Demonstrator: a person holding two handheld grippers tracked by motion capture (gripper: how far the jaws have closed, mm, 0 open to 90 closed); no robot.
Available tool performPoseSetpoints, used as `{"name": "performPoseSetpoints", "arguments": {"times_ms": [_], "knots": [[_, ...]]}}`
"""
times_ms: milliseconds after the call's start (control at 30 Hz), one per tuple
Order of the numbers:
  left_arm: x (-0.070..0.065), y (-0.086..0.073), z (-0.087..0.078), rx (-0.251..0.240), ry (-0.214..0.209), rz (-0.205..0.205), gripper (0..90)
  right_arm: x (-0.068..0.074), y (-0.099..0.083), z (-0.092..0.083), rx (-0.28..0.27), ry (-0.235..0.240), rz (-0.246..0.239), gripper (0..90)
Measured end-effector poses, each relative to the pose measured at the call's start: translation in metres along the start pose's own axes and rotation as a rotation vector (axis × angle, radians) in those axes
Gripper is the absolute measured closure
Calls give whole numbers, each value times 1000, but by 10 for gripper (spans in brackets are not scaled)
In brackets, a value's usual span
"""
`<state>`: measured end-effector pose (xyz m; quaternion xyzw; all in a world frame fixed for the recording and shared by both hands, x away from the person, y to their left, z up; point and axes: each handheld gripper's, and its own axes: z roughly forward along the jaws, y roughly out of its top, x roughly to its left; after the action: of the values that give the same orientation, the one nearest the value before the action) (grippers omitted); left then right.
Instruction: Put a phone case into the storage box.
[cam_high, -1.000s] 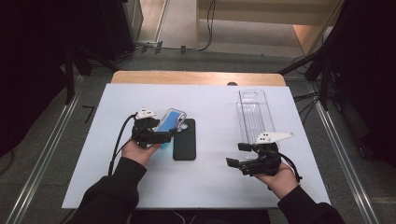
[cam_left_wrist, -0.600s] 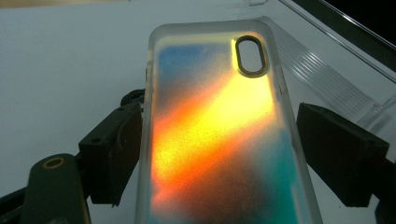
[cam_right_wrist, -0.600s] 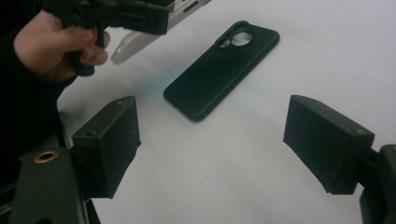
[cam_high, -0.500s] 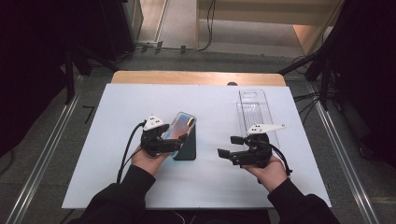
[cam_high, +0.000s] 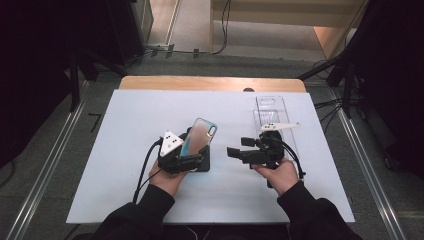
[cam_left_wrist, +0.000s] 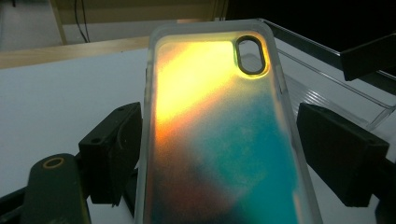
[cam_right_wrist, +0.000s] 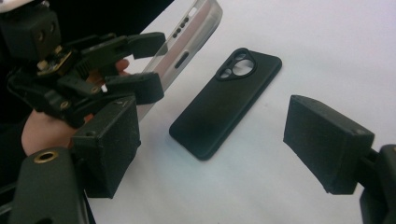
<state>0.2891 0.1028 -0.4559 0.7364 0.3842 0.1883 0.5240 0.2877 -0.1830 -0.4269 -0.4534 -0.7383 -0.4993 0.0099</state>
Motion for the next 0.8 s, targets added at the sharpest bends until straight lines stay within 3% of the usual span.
{"name": "performPoseSetpoints", "arguments": {"times_ms": [100, 400, 800], "knots": [[-3, -3, -1, -15, 4, -3, 172, -1, 4, 3, -6, 9, 21, 166], [-22, -11, 0, -57, 13, 44, 172, 0, 16, 9, -30, 39, 53, 169], [-38, -19, -2, -91, 6, 35, 172, -1, 22, 25, -7, 71, 114, 241]]}}
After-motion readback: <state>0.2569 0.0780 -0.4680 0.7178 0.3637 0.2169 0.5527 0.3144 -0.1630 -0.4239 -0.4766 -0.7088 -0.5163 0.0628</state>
